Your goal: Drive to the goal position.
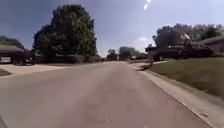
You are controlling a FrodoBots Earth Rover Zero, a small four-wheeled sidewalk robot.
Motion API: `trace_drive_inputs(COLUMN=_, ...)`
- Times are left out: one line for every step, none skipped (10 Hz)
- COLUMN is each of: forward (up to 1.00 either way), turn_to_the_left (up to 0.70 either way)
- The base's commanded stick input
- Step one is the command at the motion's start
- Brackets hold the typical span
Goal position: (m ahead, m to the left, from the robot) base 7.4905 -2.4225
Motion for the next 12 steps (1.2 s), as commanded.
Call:
trace_drive_inputs(forward=0.7, turn_to_the_left=0.0)
trace_drive_inputs(forward=0.7, turn_to_the_left=0.0)
trace_drive_inputs(forward=0.7, turn_to_the_left=0.0)
trace_drive_inputs(forward=0.7, turn_to_the_left=0.0)
trace_drive_inputs(forward=0.7, turn_to_the_left=0.0)
trace_drive_inputs(forward=0.7, turn_to_the_left=0.0)
trace_drive_inputs(forward=0.7, turn_to_the_left=0.0)
trace_drive_inputs(forward=0.7, turn_to_the_left=0.0)
trace_drive_inputs(forward=0.7, turn_to_the_left=0.0)
trace_drive_inputs(forward=0.7, turn_to_the_left=0.0)
trace_drive_inputs(forward=0.7, turn_to_the_left=0.0)
trace_drive_inputs(forward=0.7, turn_to_the_left=0.0)
